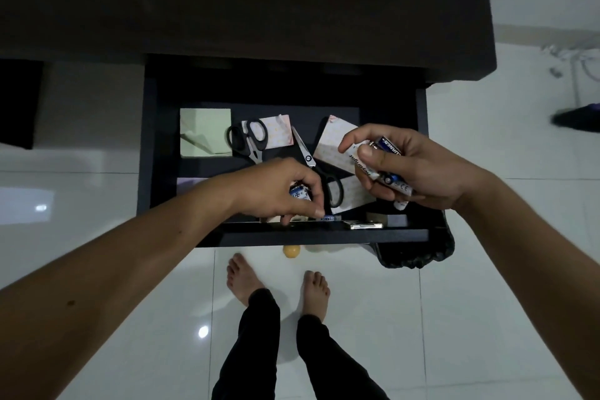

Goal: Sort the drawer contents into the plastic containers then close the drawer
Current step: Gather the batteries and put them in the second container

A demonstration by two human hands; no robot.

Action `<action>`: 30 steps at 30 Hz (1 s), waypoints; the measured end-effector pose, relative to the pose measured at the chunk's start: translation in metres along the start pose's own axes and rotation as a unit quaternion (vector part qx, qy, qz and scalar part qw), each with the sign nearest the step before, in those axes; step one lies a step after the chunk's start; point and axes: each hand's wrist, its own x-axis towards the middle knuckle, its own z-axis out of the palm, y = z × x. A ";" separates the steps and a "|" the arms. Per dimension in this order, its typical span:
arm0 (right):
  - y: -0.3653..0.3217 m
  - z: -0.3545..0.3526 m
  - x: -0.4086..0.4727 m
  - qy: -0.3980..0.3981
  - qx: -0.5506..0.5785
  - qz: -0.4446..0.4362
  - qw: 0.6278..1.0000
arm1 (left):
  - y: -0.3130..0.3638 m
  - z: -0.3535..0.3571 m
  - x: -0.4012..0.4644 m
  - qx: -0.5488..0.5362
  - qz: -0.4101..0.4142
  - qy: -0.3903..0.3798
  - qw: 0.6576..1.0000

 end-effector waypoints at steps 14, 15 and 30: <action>0.005 -0.001 -0.001 0.005 0.013 -0.028 0.999 | -0.009 0.010 0.033 0.211 0.015 -0.059 0.976; 0.005 -0.001 -0.001 0.003 0.011 -0.028 1.000 | -0.006 0.009 0.032 0.213 0.016 -0.061 0.975; 0.006 0.000 0.003 -0.013 0.011 -0.026 1.000 | -0.004 0.009 0.028 0.255 0.028 -0.047 0.965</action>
